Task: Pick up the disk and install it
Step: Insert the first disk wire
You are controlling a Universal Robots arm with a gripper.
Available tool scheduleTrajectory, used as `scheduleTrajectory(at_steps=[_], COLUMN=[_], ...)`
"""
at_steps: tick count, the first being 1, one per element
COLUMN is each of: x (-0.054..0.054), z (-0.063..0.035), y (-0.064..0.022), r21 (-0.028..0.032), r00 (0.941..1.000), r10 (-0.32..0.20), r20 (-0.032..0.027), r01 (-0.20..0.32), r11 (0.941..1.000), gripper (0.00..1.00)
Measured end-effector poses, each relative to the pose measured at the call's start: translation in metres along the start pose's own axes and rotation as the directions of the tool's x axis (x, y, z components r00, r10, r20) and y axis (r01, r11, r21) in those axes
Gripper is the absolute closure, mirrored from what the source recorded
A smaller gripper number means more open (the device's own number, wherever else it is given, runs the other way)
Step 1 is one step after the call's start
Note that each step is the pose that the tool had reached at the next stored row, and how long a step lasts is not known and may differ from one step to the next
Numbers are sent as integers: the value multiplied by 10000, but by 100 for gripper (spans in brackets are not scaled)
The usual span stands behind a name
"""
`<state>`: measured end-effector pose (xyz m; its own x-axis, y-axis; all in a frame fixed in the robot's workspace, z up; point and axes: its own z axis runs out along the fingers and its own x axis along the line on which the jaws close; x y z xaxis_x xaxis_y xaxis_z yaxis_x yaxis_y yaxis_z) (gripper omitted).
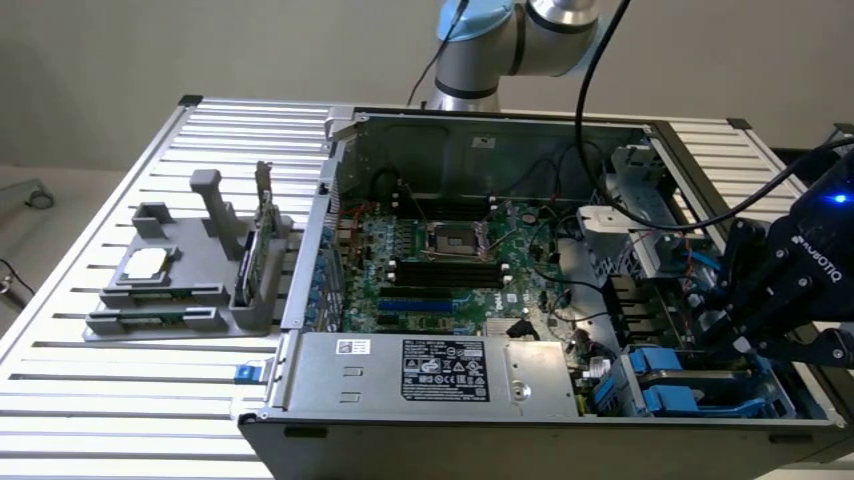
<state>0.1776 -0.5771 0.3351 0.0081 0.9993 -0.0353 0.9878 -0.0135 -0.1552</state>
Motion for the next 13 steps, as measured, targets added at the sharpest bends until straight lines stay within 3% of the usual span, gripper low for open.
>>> scheduleTrajectory(at_steps=[13], x=[-30], z=[36], y=[9], r21=[0], r00=[10000], r10=[-4], r20=[-17], r01=[4], r11=[10000], gripper=[83])
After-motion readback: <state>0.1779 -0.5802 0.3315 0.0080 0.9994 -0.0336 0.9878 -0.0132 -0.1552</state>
